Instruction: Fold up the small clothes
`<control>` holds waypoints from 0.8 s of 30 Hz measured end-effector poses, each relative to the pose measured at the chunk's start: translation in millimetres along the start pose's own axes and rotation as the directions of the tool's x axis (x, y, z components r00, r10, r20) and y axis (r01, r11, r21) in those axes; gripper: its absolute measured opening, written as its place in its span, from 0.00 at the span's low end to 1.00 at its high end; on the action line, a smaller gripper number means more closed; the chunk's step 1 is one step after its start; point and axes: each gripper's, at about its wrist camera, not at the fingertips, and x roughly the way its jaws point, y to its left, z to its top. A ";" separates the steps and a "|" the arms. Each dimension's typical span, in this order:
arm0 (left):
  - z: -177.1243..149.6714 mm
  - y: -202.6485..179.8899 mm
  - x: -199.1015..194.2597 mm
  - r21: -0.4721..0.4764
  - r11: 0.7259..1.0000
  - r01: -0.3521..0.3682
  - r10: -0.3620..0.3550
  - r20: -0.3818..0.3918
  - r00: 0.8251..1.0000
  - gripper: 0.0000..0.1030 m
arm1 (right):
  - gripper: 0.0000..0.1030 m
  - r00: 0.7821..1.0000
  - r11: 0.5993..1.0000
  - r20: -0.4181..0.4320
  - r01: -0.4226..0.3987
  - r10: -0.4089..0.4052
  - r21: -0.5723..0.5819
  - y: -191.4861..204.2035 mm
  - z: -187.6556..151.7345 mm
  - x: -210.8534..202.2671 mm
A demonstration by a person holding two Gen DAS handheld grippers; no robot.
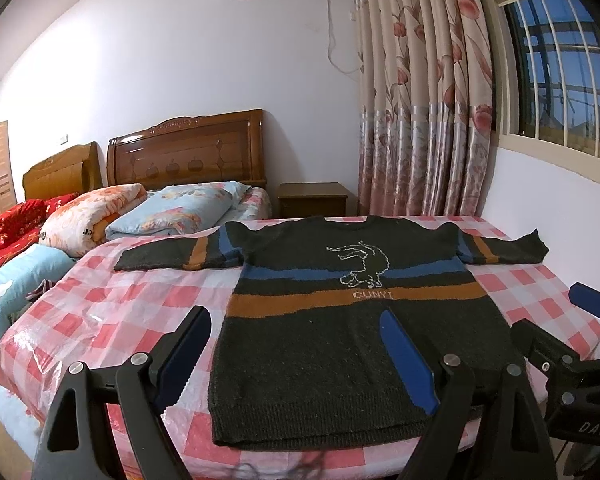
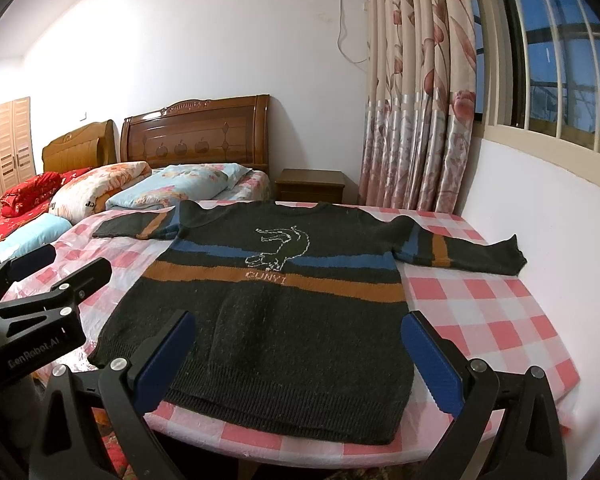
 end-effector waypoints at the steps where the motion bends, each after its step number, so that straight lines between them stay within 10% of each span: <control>1: 0.0 0.2 -0.4 0.000 1.000 -0.001 0.001 0.002 1.000 0.86 | 1.00 1.000 1.000 0.000 -0.001 0.001 0.000 0.1 -0.2 -0.1; 24: -1.3 -2.0 -1.5 0.002 1.000 0.000 0.000 0.005 1.000 0.86 | 1.00 1.000 1.000 -0.005 -0.001 0.001 0.005 3.1 -7.1 2.7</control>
